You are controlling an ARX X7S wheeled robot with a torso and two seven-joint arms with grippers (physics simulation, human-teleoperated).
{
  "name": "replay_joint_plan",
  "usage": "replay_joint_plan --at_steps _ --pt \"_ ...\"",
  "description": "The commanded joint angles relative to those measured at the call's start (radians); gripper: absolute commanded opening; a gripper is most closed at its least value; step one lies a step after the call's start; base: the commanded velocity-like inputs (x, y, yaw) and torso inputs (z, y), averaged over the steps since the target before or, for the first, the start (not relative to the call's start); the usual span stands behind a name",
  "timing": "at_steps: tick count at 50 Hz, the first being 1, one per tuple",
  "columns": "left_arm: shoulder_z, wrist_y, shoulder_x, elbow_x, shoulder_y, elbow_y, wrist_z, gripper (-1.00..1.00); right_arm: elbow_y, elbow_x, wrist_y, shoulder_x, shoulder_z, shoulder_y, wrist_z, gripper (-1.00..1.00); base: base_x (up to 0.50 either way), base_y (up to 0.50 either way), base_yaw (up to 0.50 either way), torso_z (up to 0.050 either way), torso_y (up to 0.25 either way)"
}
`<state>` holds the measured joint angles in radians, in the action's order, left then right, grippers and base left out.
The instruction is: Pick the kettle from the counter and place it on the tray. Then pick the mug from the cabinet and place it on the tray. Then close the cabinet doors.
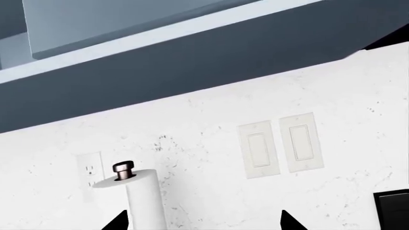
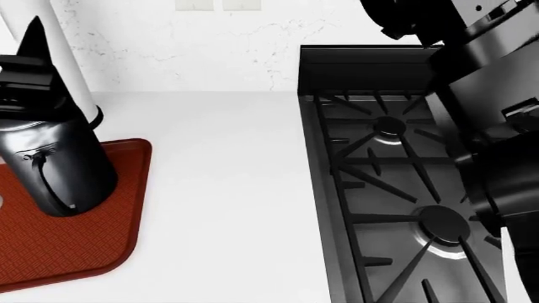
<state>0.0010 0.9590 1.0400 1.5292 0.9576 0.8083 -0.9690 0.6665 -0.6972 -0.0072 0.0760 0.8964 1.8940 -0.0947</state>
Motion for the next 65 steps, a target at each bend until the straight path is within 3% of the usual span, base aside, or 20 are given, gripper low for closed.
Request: replay_joint_plan --at_steps 1,8,11,13,17,35,45,52,65 --pt "0.013 0.000 -0.012 -0.017 0.000 -0.004 0.008 1.00 0.112 -0.051 -0.081 -0.045 0.131 -0.111 0.009 1.00 0.00 0.00 0.00 0.000 -0.010" --pt "0.027 0.005 -0.020 -0.024 0.015 -0.011 0.010 1.00 0.127 -0.024 -0.148 -0.048 0.133 -0.119 0.041 1.00 0.00 0.00 0.00 0.000 -0.008" --pt "0.027 0.005 -0.017 -0.024 0.018 -0.015 0.012 1.00 -0.323 -0.311 0.302 0.371 0.098 -0.024 0.491 1.00 0.00 0.00 0.00 0.000 -0.004" --pt "0.027 0.005 -0.017 -0.025 0.017 -0.016 0.013 1.00 -0.623 -0.450 0.503 0.457 0.049 0.029 0.708 1.00 0.00 0.00 0.00 0.000 -0.005" --pt "0.031 0.006 -0.018 -0.028 0.020 -0.017 0.013 1.00 -1.172 -0.612 0.607 0.549 0.001 0.090 0.866 1.00 0.00 0.00 0.00 0.000 0.000" --pt "0.042 -0.005 -0.040 -0.073 0.015 -0.018 0.020 1.00 -1.448 -1.004 0.712 0.894 -0.082 0.127 1.247 1.00 0.00 0.00 0.00 0.000 0.000" --pt "0.042 -0.018 -0.046 -0.112 -0.003 -0.005 0.043 1.00 -1.532 -0.947 0.617 1.077 -0.098 -0.045 1.286 1.00 0.00 0.00 0.00 0.000 0.000" --pt "0.025 -0.033 -0.037 -0.121 -0.029 0.009 0.056 1.00 -1.561 -0.822 0.547 1.113 -0.062 -0.198 1.262 1.00 0.00 0.00 0.00 0.000 0.000" --pt "0.022 -0.039 -0.030 -0.125 -0.034 0.014 0.065 1.00 -1.592 -0.845 0.579 1.124 -0.058 -0.188 1.242 1.00 0.00 0.09 0.00 0.000 0.000"
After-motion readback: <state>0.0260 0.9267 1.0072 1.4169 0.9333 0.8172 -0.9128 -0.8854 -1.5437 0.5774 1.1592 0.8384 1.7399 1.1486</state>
